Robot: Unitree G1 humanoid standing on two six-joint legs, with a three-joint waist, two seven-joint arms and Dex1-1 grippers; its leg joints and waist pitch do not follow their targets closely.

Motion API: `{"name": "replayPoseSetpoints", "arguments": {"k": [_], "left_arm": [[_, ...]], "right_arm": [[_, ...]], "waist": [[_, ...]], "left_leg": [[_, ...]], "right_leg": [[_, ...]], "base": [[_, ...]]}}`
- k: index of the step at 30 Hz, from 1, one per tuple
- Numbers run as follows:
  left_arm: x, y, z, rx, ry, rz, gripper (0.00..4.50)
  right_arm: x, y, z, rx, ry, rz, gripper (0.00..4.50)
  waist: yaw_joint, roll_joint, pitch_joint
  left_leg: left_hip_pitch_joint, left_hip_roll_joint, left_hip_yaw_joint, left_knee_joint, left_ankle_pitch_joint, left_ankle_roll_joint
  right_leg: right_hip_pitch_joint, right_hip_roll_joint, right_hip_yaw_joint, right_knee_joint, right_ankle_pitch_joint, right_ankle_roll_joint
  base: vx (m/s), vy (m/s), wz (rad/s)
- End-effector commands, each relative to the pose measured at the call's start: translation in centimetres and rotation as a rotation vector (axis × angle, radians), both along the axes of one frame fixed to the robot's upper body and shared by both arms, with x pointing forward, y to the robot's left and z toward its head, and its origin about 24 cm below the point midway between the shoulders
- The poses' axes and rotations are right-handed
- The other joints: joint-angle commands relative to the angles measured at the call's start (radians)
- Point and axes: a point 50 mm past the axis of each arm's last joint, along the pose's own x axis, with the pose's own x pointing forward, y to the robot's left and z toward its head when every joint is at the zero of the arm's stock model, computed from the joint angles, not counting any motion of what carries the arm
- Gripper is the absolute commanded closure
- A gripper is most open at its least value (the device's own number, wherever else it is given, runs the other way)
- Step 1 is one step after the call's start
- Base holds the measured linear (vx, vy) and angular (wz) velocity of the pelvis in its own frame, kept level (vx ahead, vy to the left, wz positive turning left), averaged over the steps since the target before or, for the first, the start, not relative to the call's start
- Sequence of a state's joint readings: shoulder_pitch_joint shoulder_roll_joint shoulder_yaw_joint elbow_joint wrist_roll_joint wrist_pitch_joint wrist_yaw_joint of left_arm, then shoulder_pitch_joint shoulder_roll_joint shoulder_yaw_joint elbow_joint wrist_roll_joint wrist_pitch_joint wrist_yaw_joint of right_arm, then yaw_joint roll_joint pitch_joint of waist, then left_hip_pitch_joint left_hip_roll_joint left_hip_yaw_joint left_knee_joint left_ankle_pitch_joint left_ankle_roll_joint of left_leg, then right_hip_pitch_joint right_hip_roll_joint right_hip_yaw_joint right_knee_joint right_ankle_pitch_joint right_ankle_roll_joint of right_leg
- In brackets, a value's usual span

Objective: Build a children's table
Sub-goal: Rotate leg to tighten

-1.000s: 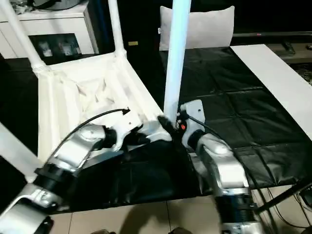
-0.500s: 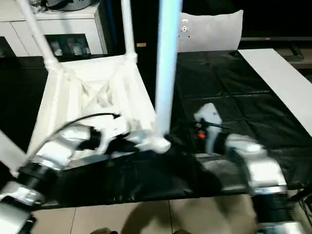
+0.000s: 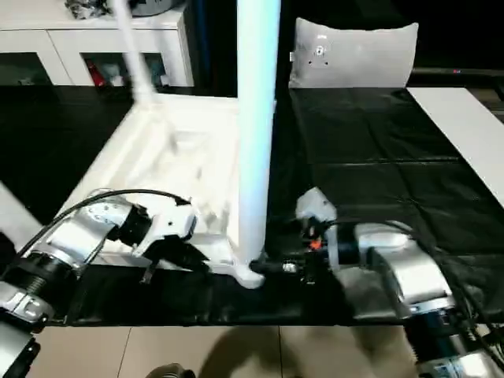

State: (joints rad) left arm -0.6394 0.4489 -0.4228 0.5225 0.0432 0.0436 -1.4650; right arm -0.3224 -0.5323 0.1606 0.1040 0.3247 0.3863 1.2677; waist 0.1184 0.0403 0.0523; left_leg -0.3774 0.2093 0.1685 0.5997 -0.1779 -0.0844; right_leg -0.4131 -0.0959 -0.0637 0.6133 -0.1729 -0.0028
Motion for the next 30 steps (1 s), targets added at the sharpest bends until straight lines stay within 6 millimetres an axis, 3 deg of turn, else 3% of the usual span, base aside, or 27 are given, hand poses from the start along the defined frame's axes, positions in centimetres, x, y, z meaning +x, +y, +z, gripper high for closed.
{"name": "replayPoseSetpoints", "arguments": {"k": [1, 17, 20, 23, 24, 25, 27, 29, 30], "left_arm": [[0.2, -0.8, 1.1, -0.002, -0.030, -0.080, 4.50], [0.1, -0.4, 0.7, -0.016, -0.017, -0.060, 4.50], [0.4, -0.6, 0.4, -0.033, -0.016, 0.034, 4.50], [0.9, -1.5, 0.2, -0.061, -0.032, 0.155, 4.50], [1.0, -1.8, 0.2, -0.075, -0.035, 0.184, 4.50], [1.1, -2.6, 0.3, -0.103, -0.036, 0.233, 4.50], [1.3, -3.6, 0.3, -0.135, -0.039, 0.294, 4.50], [1.4, -4.5, 0.4, -0.156, -0.048, 0.344, 4.50], [1.4, -5.3, 0.4, -0.172, -0.052, 0.380, 4.50]], "right_arm": [[0.4, 0.1, 0.4, 0.027, -0.002, 0.016, 0.77], [-0.2, 2.0, 0.2, 0.146, 0.050, 0.044, 2.12], [-0.6, 2.5, -0.2, 0.143, 0.051, -0.043, 2.37], [-0.4, 3.0, -0.9, 0.091, 0.032, -0.180, 2.44], [-0.2, 3.1, -1.0, 0.088, 0.030, -0.225, 2.45], [0.4, 3.4, -1.2, 0.082, 0.022, -0.314, 2.46], [1.0, 3.8, -1.4, 0.071, 0.021, -0.422, 2.48], [1.6, 4.1, -1.5, 0.057, 0.022, -0.516, 2.50], [2.0, 4.3, -1.6, 0.043, 0.025, -0.602, 2.50]], "waist": [[-0.007, -0.015, -0.073], [-0.009, -0.010, -0.073], [-0.011, -0.006, -0.073], [-0.014, -0.008, -0.067], [-0.019, -0.008, -0.059], [-0.026, -0.007, -0.058], [-0.034, -0.007, -0.057], [-0.050, -0.011, -0.057], [-0.061, -0.011, -0.057]], "left_leg": [[0.012, 0.012, 0.007, -0.069, -0.199, 0.043], [0.013, 0.014, 0.007, -0.071, -0.199, 0.037], [0.013, 0.014, 0.006, -0.072, -0.192, 0.028], [0.016, 0.010, 0.006, -0.077, -0.237, 0.011], [0.022, 0.009, 0.004, -0.081, -0.294, -0.008], [0.023, 0.008, 0.000, -0.085, -0.317, -0.021], [0.026, 0.006, 0.000, -0.084, -0.333, -0.027], [0.015, 0.000, -0.006, -0.087, -0.328, -0.029], [0.015, -0.002, -0.007, -0.087, -0.325, -0.027]], "right_leg": [[0.058, -0.039, 0.033, -0.070, -0.226, -0.215], [0.057, -0.036, 0.034, -0.070, -0.217, -0.216], [0.056, -0.036, 0.035, -0.067, -0.202, -0.216], [0.054, -0.037, 0.033, -0.077, -0.280, -0.198], [0.050, -0.037, 0.032, -0.089, -0.391, -0.167], [0.052, -0.039, 0.031, -0.092, -0.444, -0.147], [0.047, -0.039, 0.029, -0.100, -0.473, -0.135], [0.057, -0.038, 0.023, -0.102, -0.507, -0.109], [0.054, -0.036, 0.023, -0.106, -0.514, -0.099]], "base": [[0.000, 0.000, 0.00], [0.000, 0.000, 0.00], [0.000, 0.000, 0.00], [0.000, 0.000, 0.00], [0.000, 0.000, 0.00], [0.000, 0.000, 0.00], [0.000, 0.000, 0.00], [0.000, 0.000, 0.00], [0.000, 0.000, 0.00]]}}
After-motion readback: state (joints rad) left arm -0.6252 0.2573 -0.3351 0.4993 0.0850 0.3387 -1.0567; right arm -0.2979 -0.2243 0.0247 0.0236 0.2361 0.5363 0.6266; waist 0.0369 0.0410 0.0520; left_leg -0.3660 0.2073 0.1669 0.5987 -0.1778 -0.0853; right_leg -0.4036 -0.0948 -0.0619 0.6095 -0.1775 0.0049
